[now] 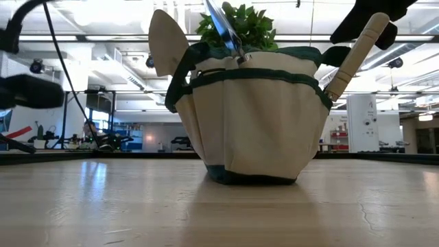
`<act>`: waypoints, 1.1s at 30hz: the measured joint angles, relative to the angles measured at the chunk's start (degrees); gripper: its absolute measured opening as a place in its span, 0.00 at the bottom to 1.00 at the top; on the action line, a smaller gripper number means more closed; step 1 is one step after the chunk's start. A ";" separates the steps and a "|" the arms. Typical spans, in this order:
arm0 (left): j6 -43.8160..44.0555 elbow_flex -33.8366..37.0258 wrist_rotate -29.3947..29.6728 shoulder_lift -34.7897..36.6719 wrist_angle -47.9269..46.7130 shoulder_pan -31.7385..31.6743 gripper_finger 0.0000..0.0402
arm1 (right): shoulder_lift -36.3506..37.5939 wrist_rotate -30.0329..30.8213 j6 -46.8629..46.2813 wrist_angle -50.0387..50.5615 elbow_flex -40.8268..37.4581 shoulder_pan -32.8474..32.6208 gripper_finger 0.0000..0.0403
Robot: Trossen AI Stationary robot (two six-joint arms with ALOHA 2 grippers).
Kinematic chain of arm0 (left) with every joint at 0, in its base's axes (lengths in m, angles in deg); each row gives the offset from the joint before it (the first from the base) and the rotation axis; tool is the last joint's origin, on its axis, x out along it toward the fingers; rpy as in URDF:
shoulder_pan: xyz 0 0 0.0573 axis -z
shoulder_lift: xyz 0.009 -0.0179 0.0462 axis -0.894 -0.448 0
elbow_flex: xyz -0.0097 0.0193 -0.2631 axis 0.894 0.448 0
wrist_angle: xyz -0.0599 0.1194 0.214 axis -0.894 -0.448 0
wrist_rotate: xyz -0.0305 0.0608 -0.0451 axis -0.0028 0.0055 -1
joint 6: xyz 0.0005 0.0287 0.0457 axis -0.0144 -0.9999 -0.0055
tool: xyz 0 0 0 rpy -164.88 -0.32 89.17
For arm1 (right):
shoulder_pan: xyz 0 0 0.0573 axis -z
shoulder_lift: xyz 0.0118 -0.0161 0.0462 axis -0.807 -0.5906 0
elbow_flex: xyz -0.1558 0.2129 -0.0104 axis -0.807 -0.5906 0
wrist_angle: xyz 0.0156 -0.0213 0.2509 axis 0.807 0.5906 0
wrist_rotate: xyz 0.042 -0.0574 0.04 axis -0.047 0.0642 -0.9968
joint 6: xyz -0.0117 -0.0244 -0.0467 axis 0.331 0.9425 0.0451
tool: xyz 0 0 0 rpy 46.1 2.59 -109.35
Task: Pick & Place Garden tools in Gardening bag
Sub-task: Put the brown hand rake into the green gardening bag
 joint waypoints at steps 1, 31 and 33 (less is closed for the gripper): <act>-0.43 0.00 -0.02 -0.60 -0.04 0.00 0.52 | 0.00 0.00 0.15 -0.01 0.00 0.00 0.02; -6.39 -5.74 7.08 5.69 -5.20 -1.87 0.17 | -0.04 2.50 1.41 -0.59 0.00 0.02 0.02; -6.88 -6.69 9.62 8.12 -5.20 -2.00 0.17 | -0.04 2.54 1.41 -0.59 0.00 0.02 0.02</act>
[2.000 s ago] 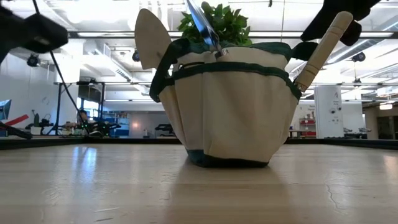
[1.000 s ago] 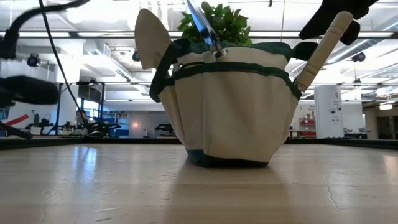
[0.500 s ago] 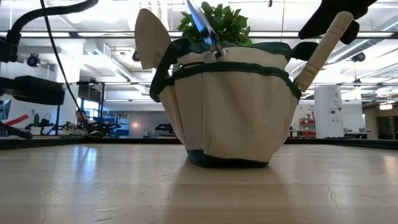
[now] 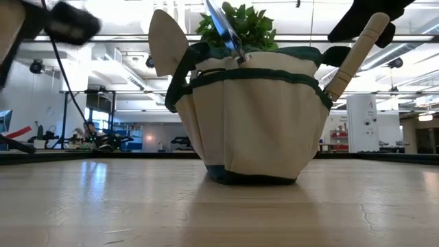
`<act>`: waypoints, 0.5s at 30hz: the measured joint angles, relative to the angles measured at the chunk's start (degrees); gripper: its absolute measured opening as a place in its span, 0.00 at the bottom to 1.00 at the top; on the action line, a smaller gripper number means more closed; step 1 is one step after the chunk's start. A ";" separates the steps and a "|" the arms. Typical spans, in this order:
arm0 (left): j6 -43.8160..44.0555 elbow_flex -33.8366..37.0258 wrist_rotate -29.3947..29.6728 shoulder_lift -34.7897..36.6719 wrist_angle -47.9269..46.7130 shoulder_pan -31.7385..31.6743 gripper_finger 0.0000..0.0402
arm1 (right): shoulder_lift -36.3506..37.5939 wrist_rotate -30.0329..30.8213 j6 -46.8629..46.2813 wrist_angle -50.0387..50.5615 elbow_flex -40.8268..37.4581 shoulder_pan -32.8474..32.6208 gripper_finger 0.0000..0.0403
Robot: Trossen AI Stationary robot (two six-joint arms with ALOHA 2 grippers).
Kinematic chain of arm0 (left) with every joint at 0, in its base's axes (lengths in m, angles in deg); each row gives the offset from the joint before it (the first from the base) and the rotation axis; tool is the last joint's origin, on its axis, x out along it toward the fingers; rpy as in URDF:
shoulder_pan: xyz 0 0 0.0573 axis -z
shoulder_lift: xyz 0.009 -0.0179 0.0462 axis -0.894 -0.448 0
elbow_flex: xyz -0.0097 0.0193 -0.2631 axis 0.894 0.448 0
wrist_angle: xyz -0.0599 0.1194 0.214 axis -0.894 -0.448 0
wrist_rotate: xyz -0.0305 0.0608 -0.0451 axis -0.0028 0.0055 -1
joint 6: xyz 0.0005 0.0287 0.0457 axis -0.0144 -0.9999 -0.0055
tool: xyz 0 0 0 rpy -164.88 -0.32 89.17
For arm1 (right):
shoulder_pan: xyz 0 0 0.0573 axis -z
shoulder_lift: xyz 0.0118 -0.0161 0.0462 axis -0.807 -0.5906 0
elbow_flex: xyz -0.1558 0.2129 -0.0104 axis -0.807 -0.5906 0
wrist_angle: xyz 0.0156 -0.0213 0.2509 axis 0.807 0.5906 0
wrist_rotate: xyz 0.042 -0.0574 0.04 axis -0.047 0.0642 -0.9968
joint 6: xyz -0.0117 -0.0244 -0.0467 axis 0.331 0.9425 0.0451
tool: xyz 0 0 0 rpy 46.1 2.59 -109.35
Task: Pick & Place Garden tools in Gardening bag
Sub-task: Put the brown hand rake into the green gardening bag
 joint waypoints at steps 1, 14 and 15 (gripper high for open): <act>-0.48 -0.59 1.36 1.20 0.08 -0.11 0.17 | 0.00 0.02 0.00 -0.06 0.00 0.00 0.02; -26.55 -2.78 17.88 12.45 20.76 -4.60 0.17 | 0.00 0.48 0.87 -1.52 0.00 0.00 0.02; -29.06 -2.78 17.86 12.68 22.74 -5.33 0.17 | 0.00 0.49 0.91 -1.51 0.00 0.00 0.02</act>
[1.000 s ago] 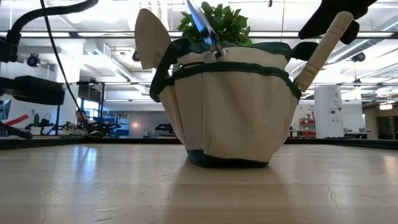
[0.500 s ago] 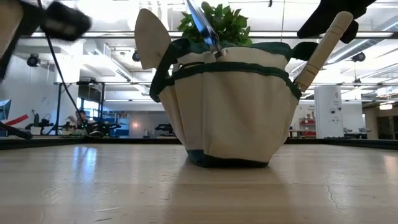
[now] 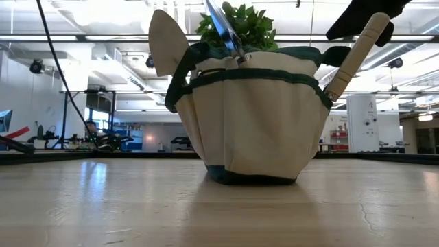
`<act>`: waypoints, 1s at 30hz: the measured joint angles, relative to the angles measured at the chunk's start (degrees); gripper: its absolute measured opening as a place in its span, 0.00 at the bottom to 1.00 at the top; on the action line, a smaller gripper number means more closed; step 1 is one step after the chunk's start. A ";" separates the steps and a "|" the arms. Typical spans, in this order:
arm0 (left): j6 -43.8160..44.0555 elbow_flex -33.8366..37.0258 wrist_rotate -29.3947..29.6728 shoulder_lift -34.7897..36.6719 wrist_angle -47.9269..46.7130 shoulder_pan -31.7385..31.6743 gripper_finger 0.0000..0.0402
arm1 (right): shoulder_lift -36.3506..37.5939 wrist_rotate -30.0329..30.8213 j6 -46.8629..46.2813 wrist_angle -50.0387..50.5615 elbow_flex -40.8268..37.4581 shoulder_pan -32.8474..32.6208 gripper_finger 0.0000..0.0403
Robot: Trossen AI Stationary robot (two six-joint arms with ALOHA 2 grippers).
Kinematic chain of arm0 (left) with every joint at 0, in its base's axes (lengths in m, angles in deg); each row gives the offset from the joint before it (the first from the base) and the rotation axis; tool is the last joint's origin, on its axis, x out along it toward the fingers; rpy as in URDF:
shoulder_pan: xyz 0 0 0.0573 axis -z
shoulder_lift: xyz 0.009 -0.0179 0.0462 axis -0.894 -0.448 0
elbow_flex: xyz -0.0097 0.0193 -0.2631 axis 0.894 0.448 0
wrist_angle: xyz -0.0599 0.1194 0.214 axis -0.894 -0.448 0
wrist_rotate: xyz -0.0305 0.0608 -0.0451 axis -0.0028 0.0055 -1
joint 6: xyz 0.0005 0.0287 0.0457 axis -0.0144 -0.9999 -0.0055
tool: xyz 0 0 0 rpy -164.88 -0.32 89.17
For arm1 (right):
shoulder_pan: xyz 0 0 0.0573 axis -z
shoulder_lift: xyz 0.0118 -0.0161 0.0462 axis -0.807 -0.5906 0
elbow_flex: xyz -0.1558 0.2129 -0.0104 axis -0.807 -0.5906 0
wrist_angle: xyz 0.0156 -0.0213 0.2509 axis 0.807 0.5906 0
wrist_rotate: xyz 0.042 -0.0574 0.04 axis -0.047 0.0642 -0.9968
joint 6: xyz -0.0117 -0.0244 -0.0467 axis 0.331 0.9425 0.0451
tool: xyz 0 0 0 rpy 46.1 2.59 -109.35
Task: Pick & Place Garden tools in Gardening bag
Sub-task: Put the brown hand rake into the green gardening bag
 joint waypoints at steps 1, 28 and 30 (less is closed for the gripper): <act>-2.27 0.00 0.00 0.17 1.94 -0.81 0.17 | 0.00 0.09 0.07 -0.01 0.00 0.00 0.02; -13.90 0.15 -14.08 -7.58 19.38 -18.50 0.17 | 0.00 0.89 0.40 -0.02 0.00 -0.01 0.02; -13.95 0.02 -14.06 -8.43 19.82 -18.60 0.17 | 0.00 0.90 0.40 -0.06 0.00 -0.01 0.02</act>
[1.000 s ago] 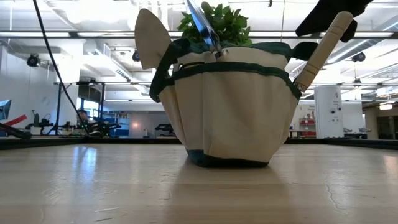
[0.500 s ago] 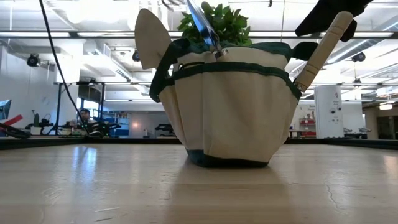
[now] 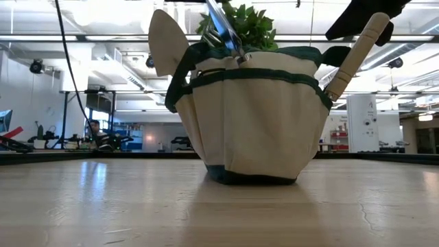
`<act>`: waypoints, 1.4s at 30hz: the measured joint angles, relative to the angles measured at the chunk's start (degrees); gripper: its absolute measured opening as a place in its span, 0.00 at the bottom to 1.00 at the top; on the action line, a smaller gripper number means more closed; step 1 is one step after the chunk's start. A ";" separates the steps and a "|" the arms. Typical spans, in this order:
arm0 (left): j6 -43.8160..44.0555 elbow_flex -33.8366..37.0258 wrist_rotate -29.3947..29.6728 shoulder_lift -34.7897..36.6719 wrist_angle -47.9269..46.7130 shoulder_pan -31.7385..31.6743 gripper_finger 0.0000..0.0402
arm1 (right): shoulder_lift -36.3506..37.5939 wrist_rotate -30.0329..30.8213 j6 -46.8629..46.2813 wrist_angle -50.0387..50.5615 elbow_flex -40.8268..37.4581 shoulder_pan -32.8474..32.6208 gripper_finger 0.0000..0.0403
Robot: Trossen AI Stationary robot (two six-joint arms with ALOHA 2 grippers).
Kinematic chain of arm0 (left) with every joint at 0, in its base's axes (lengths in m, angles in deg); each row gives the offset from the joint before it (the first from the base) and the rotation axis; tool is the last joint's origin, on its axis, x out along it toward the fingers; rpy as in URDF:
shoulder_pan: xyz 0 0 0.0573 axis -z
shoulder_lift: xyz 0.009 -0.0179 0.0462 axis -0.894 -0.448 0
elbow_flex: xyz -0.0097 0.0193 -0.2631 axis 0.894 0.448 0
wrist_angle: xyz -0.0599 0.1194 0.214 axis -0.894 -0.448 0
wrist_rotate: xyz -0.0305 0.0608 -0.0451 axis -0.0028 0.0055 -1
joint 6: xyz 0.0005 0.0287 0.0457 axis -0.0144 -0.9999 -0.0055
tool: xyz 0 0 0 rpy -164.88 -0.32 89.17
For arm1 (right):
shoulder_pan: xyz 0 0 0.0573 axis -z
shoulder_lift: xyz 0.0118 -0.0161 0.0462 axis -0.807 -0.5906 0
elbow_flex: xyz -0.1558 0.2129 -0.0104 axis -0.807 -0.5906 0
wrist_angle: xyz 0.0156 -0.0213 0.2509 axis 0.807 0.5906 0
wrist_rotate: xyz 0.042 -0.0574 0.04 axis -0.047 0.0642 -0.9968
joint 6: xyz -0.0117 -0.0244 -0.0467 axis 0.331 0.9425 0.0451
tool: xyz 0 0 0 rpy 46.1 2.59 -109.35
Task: Pick & Place Garden tools in Gardening bag
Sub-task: Put the brown hand rake into the green gardening bag
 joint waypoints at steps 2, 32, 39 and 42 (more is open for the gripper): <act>0.00 -0.92 -0.02 -1.38 -0.06 -0.16 0.17 | 0.00 0.00 0.00 0.00 0.00 0.01 0.02; 1.84 -8.40 -3.80 -10.65 -10.16 -4.24 0.17 | 0.02 0.02 0.00 0.12 -0.20 -0.01 0.02; 4.97 -11.67 -11.89 -10.39 -11.45 -4.43 0.17 | 0.02 0.00 0.02 0.16 -0.20 -0.01 0.02; 5.88 -11.97 -14.70 -10.36 -12.80 -4.54 0.17 | 0.02 0.00 0.02 0.24 -0.20 -0.01 0.02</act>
